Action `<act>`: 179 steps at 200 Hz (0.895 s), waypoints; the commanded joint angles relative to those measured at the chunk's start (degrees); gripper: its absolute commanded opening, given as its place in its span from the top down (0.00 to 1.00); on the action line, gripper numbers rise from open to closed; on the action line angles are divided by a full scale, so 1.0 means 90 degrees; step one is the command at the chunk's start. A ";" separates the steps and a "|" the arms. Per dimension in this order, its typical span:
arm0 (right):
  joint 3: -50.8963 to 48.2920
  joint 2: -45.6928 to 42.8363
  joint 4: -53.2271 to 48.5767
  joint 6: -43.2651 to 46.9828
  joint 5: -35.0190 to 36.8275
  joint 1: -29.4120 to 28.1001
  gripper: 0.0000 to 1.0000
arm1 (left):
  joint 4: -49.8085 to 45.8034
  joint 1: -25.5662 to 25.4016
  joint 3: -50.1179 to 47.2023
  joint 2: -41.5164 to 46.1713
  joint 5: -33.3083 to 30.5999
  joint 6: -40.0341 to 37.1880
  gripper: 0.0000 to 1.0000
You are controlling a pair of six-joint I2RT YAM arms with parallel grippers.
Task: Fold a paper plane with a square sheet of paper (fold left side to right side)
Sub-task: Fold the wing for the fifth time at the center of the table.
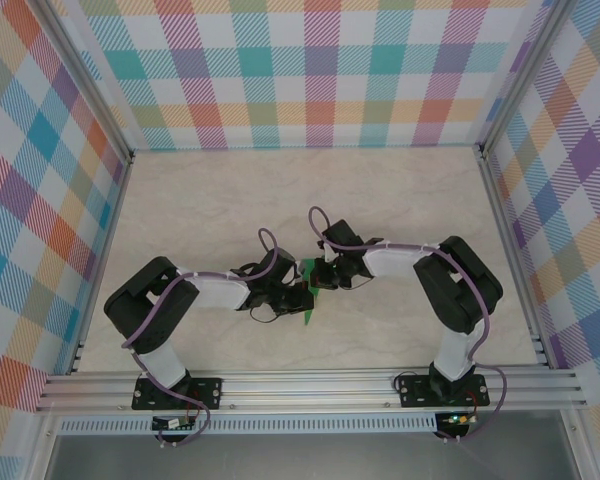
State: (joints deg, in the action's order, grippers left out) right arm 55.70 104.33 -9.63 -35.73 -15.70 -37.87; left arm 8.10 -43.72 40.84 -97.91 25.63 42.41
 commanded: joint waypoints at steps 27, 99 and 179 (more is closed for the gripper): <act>0.0177 0.0210 0.0411 0.0330 0.0690 0.0384 1.00 | -0.0716 -0.0044 -0.0360 -0.0156 -0.0413 -0.0025 0.96; 0.0587 0.0544 0.0360 0.0594 0.0621 0.0833 1.00 | -0.0755 -0.0051 -0.0399 -0.0069 -0.0417 -0.0003 0.96; 0.0955 0.0795 0.0293 0.0814 0.0544 0.1332 1.00 | -0.0779 -0.0046 -0.0426 0.0033 -0.0445 0.0026 0.96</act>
State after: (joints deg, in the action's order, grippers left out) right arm 62.50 109.80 -7.64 -30.61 -14.09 -27.70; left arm 9.61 -43.83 39.88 -97.32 24.38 42.46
